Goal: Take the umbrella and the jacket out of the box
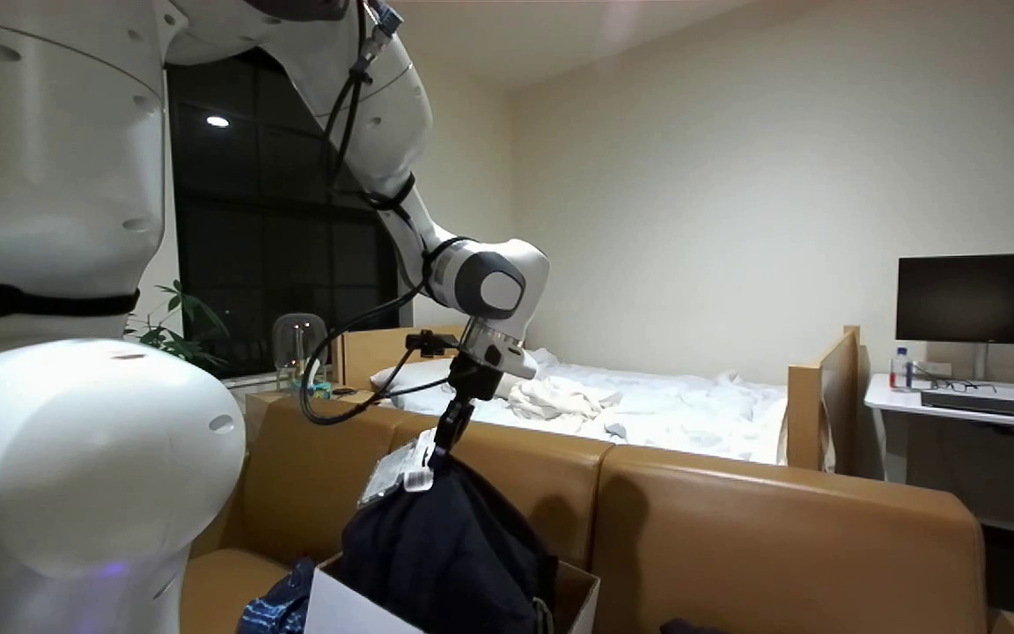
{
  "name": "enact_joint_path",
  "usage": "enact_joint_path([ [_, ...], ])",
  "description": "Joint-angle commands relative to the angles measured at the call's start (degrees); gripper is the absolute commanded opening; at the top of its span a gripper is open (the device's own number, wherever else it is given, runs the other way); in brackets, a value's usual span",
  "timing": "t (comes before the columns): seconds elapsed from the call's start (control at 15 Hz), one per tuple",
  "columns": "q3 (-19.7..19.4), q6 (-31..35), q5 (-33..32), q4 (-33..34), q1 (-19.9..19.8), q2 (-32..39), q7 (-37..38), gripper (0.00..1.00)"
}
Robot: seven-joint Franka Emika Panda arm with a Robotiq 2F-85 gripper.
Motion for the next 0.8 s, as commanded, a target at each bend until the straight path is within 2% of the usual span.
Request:
enact_joint_path([
  [0.0,-0.5,3.7,2.6,-0.4,-1.6,-6.1,0.0,0.02],
  [0.27,-3.0,1.2,5.1,5.4,-4.2,-10.8,1.5,0.02],
  [0.73,-7.1,2.6,9.7,11.2,-9.3,-19.5,4.5,0.02],
])
